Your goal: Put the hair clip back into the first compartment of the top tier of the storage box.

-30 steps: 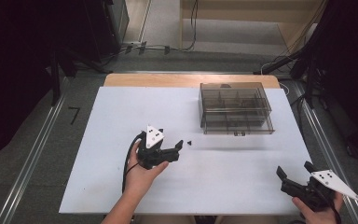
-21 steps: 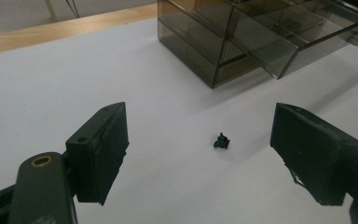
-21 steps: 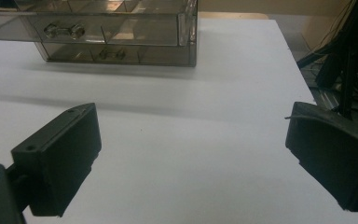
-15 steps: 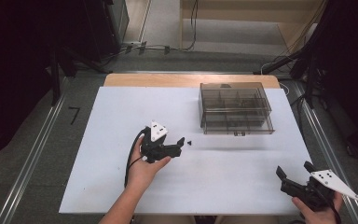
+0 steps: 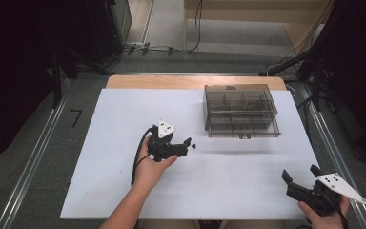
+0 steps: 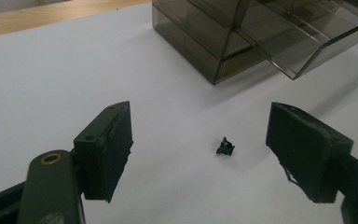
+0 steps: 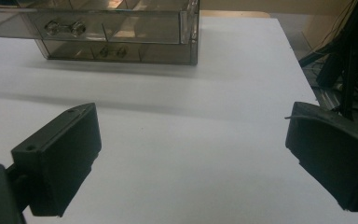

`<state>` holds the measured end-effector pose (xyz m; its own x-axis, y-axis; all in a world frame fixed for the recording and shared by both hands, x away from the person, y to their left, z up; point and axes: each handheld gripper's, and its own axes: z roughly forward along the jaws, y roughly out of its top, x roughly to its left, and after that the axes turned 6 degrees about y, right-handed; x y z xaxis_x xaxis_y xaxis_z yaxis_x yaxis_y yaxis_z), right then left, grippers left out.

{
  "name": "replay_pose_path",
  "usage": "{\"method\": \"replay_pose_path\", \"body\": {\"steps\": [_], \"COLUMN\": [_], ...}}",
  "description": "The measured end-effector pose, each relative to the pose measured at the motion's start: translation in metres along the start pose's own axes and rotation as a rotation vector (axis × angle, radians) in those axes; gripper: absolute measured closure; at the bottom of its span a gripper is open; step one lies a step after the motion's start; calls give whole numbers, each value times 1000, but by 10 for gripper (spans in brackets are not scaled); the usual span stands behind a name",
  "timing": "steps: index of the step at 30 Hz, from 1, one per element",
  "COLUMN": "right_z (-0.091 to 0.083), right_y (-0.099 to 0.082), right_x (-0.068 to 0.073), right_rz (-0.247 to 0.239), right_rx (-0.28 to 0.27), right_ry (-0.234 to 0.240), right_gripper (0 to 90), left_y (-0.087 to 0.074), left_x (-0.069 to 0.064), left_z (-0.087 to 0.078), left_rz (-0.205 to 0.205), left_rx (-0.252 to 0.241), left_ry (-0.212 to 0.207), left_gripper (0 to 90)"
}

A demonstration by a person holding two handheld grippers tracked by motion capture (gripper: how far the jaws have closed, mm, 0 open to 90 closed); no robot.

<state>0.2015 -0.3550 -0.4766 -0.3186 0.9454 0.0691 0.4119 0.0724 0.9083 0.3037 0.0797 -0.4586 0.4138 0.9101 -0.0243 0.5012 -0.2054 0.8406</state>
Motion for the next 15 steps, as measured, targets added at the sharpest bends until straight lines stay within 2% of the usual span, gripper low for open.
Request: {"method": "replay_pose_path", "body": {"steps": [8,15], "right_z": [1,1], "right_y": [0,-1], "right_x": [0,-1], "right_rz": [3,4], "right_rx": [4,5], "right_ry": [2,3], "right_gripper": [18,18], "left_y": [4,6], "left_x": [-7,-16], "left_z": [13,23], "left_rz": [-5,24], "left_rx": [22,30], "left_ry": [-16,-24], "left_gripper": [264,296]}}
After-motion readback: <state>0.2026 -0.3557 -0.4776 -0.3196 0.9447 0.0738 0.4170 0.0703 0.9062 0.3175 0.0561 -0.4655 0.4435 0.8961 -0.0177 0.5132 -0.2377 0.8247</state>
